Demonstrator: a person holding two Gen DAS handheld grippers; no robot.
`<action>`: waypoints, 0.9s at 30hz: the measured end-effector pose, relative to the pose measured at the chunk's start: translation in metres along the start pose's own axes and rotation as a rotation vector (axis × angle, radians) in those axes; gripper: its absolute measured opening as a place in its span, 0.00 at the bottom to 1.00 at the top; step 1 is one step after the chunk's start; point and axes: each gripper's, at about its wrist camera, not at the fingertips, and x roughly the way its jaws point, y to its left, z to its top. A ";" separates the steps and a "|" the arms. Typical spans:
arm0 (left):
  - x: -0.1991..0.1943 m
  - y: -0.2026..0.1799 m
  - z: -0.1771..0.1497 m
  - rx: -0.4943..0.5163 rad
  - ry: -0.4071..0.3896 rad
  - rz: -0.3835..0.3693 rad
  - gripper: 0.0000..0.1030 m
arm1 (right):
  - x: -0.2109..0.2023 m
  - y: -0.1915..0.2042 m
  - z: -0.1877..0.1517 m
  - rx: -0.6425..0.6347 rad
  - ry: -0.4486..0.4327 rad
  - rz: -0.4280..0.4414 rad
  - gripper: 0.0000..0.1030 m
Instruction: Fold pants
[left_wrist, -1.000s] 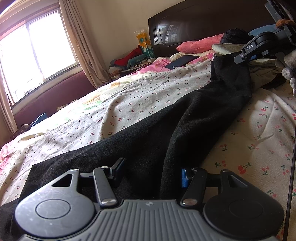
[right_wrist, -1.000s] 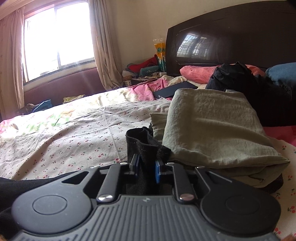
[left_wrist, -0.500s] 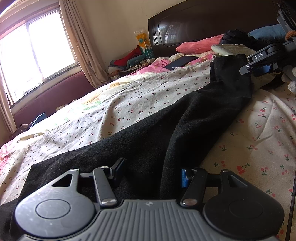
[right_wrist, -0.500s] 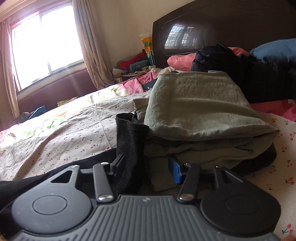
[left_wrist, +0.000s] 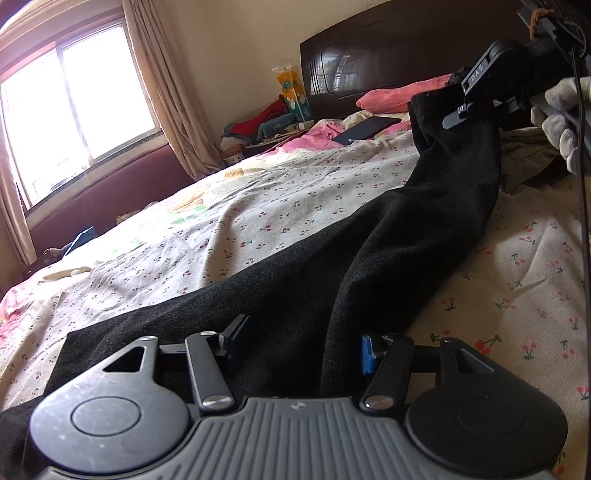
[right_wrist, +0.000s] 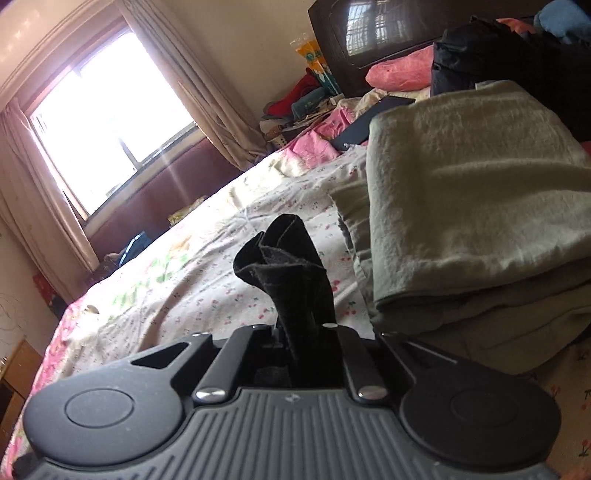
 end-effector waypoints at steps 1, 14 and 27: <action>-0.005 0.000 0.003 -0.003 -0.021 0.004 0.68 | -0.015 0.001 0.010 0.035 -0.028 0.034 0.06; -0.008 -0.032 0.005 0.100 0.068 -0.079 0.79 | -0.011 -0.062 0.005 0.159 0.077 -0.147 0.12; -0.024 -0.008 0.003 -0.003 0.124 -0.190 0.84 | -0.048 0.011 0.043 0.093 -0.047 0.027 0.07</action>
